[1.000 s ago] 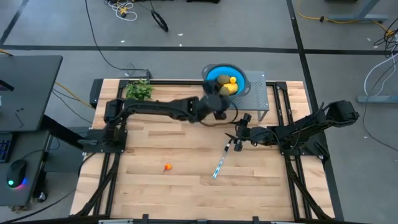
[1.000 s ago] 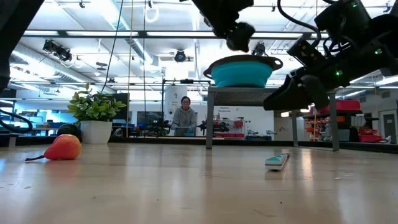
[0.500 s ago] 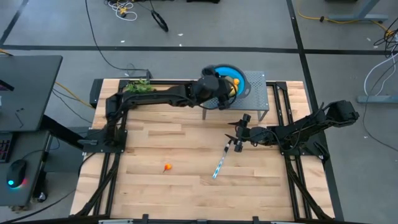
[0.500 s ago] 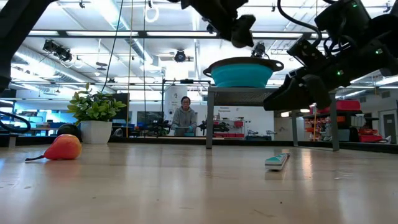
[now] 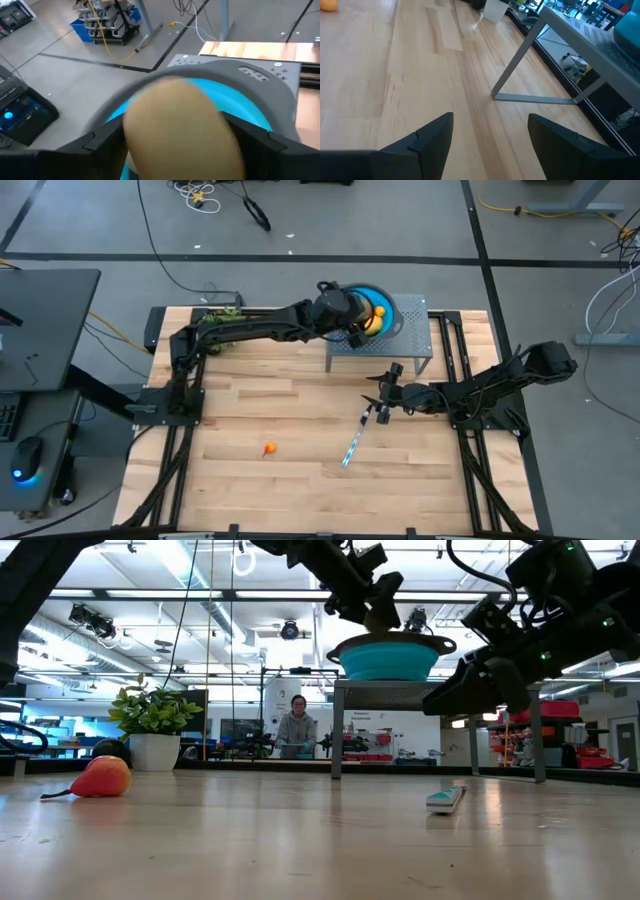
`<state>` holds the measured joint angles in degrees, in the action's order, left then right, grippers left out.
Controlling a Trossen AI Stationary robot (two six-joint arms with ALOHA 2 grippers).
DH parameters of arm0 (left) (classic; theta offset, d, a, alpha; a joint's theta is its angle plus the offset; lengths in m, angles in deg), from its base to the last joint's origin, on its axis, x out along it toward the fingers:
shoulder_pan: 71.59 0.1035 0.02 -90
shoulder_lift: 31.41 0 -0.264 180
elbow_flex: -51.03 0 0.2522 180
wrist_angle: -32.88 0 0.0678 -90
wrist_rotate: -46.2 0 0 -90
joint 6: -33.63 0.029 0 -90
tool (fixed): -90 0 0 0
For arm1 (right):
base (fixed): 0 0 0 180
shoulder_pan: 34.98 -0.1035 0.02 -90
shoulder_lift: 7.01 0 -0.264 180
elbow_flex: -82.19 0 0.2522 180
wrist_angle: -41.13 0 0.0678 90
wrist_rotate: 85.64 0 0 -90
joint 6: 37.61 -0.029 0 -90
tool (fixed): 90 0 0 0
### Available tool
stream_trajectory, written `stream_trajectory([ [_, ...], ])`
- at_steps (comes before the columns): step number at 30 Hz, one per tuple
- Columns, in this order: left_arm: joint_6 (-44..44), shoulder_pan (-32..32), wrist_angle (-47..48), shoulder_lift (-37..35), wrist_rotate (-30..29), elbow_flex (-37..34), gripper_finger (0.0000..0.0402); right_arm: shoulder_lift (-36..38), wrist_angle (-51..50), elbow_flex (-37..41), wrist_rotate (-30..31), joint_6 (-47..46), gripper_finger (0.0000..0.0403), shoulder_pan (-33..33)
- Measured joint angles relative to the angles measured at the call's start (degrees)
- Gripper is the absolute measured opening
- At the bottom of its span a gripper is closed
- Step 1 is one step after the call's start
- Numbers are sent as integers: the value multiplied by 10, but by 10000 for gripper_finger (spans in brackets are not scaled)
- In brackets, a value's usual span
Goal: Pick & Place Fruit
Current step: Put the kiwi into the blue strainer bowl on the shelf, then put the peach into the blue strainer bowl on the shelf
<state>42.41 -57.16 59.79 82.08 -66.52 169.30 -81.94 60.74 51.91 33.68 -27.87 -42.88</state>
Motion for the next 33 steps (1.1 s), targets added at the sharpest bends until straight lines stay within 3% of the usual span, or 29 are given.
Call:
stream_trajectory([
  [16,0,-41,42,-7,-29,0,343,0,-2,0,-10,-2,268,0],
  [24,-33,-113,186,-48,-33,0,343,0,-9,0,-10,-4,268,1],
  [33,-190,-202,380,-67,-33,0,343,0,-5,0,-10,-3,268,4],
])
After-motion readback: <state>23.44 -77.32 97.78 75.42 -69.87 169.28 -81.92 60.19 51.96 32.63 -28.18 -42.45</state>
